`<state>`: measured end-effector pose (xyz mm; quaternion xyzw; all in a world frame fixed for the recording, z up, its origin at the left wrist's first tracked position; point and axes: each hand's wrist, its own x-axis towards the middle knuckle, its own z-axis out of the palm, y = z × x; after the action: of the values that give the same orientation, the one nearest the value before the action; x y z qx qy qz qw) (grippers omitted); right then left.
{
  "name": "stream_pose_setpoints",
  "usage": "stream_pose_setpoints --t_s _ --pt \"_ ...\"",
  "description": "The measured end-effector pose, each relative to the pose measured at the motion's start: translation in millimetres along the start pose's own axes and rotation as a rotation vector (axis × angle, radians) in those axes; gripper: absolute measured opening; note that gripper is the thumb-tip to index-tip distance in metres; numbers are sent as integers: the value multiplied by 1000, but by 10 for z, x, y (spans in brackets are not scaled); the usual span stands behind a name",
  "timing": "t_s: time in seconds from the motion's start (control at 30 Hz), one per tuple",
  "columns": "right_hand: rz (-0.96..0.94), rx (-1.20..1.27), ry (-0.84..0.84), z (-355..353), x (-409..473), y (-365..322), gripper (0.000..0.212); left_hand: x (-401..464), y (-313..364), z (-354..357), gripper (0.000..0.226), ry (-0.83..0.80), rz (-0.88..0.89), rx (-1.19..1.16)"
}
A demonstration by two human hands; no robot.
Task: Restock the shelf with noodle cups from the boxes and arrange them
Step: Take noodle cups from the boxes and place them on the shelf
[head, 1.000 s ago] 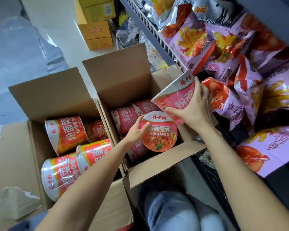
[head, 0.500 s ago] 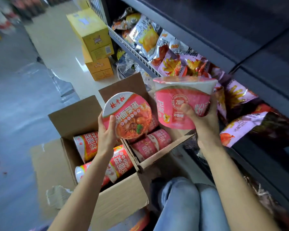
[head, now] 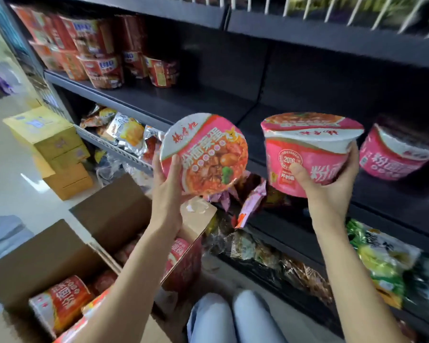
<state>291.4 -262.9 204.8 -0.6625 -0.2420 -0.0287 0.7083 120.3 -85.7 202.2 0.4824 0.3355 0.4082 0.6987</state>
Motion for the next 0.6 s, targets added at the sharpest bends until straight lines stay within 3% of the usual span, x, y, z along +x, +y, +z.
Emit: stream_pose_setpoints --t_s 0.23,0.47,0.6 --pt "47 -231 181 -517 365 419 116 177 -297 1168 42 -123 -108 -31" --pt "156 -433 54 -800 853 606 119 578 -520 1805 53 -27 -22 120" --pt "197 -485 118 -882 876 712 119 693 -597 1972 50 -56 37 251"
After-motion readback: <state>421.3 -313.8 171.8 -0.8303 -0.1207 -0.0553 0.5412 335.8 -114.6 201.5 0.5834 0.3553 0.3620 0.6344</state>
